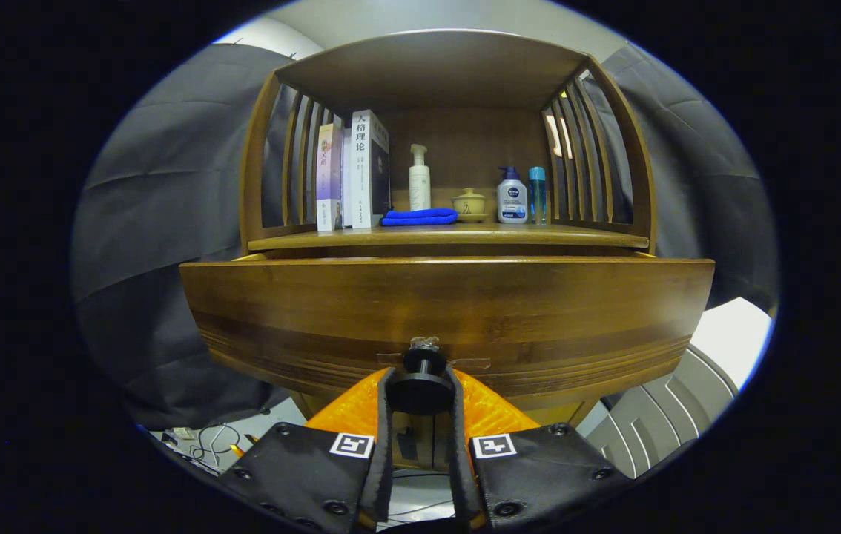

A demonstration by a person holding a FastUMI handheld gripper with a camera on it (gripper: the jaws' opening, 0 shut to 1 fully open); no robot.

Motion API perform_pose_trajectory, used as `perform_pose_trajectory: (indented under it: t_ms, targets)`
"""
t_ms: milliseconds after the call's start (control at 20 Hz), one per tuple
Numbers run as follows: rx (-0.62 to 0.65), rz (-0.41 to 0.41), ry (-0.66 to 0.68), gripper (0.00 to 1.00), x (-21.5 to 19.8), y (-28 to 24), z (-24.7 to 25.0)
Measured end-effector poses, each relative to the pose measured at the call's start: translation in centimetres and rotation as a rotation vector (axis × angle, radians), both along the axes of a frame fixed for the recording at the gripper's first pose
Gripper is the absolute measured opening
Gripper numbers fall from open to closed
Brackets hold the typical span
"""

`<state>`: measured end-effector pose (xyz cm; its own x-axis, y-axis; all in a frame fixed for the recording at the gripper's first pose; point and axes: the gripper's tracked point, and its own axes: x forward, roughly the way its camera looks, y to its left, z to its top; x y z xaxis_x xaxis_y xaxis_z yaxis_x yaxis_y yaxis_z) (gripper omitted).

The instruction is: Pull open the drawer, take out the items inside it, and place them on the countertop above the cabinet.

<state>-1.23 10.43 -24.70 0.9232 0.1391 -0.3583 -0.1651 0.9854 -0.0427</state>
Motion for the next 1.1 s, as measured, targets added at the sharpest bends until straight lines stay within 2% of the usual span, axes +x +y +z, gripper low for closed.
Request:
perform_pose_trajectory:
  t_ms: [400, 1100]
  targets:
    - [0.006, 0.011, -0.004, 0.34, -2.6, 0.0, -0.2]
    - [-0.026, 0.077, 0.0, 0.35, -6.3, 0.3, -0.1]
